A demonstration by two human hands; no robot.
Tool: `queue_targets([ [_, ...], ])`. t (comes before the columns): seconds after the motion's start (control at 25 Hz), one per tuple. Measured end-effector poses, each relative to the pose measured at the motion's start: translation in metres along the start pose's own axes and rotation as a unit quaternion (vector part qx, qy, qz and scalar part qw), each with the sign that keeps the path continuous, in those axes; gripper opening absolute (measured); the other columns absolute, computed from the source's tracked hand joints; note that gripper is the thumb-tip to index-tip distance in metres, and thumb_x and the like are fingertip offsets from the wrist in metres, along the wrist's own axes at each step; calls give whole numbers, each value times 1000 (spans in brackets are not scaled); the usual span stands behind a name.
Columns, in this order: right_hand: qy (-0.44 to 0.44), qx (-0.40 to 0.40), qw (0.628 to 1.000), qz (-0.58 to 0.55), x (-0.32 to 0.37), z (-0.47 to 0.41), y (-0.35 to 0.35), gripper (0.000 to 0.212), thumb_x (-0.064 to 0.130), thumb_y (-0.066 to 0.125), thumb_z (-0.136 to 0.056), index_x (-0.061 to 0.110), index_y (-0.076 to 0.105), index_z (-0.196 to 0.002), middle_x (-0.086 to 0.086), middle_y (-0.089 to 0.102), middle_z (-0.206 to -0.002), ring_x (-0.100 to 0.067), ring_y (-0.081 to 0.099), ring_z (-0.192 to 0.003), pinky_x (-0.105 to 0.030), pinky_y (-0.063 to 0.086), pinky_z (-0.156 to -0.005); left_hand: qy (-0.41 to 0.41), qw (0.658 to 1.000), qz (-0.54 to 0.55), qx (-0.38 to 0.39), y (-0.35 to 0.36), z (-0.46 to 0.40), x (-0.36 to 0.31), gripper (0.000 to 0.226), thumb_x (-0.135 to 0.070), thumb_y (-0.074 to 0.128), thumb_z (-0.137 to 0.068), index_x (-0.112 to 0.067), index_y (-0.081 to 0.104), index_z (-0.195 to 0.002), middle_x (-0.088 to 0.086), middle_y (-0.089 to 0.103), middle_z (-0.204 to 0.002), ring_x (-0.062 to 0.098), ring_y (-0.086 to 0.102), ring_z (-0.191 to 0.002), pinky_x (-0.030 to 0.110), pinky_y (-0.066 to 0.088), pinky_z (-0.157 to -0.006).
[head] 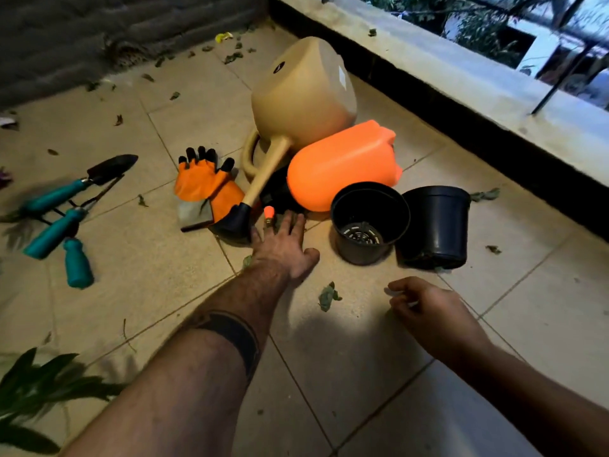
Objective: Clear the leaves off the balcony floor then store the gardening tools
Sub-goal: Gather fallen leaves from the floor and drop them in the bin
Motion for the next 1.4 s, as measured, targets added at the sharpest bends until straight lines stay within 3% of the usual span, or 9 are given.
queue_targets([
  [0.28,21,-42,999,11,-21,-11,-18,19,32,54,-102,41,66,-112,17,66,-110,-7,63,-99,-39,57,-85,18,991,125,-54,48,102,-25,71,-58,20,-101,-31,-8,-160,1,-18,-168,30,-18,-154,51,-8,-124],
  [0.4,16,-32,997,61,-29,-8,-20,14,36,52,-102,42,64,-102,21,63,-102,-5,60,-91,-35,56,-77,75,981,136,-112,43,136,-39,68,-57,14,-94,-34,18,-158,-2,5,-167,26,-4,-155,51,-8,-124],
  [0.52,14,-36,994,106,-33,-9,-24,14,37,49,-102,39,62,-97,16,63,-99,-8,57,-87,-33,53,-72,-23,971,163,-171,23,121,-1,69,-60,17,-94,-34,20,-157,-1,8,-166,24,0,-153,52,0,-125],
  [0.6,18,-55,989,137,-34,-12,-30,17,39,46,-100,36,63,-97,14,65,-101,-14,61,-92,-35,53,-75,-71,972,186,-123,35,113,5,90,-78,3,-85,-29,7,-161,-1,-4,-169,25,-10,-154,52,-3,-125],
  [0.68,22,-62,978,199,-39,-13,-36,20,40,42,-99,32,60,-96,13,66,-103,-16,63,-95,-31,49,-72,-27,980,176,-85,61,126,-36,109,-89,-8,-75,-24,10,-161,1,-4,-170,25,-14,-154,49,-7,-125],
  [0.8,55,-107,955,271,-69,-7,-73,18,41,40,-99,33,53,-89,10,65,-99,-19,62,-97,-30,40,-67,116,980,137,-85,88,163,-118,105,-87,16,-84,-11,48,-148,11,34,-161,32,19,-148,42,13,-118],
  [1.12,164,-262,933,184,-130,-58,-150,35,36,51,-102,21,54,-133,-7,51,-132,-25,47,-120,-40,48,-88,193,967,83,-141,96,158,-186,108,-80,48,-71,-4,36,-149,22,43,-153,43,34,-141,57,26,-109],
  [1.32,186,-195,948,167,-122,-116,-154,75,9,58,-98,19,19,-161,-10,17,-168,-33,24,-152,-55,35,-116,283,939,130,-144,82,162,-239,83,-78,30,-91,-17,57,-140,10,50,-151,37,36,-141,50,30,-107],
  [1.4,180,-160,950,197,-113,-132,-152,89,2,61,-94,23,8,-163,-8,2,-171,-33,13,-156,-58,33,-117,335,931,140,-47,96,155,-247,57,-61,35,-98,-25,61,-133,2,60,-142,35,51,-133,47,35,-105],
])
Point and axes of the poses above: each hand's wrist, its own z-axis away from the middle knuckle, its own y-axis out of the palm, x = y × z, the point moved 9 cm from there along -z, towards the middle knuckle
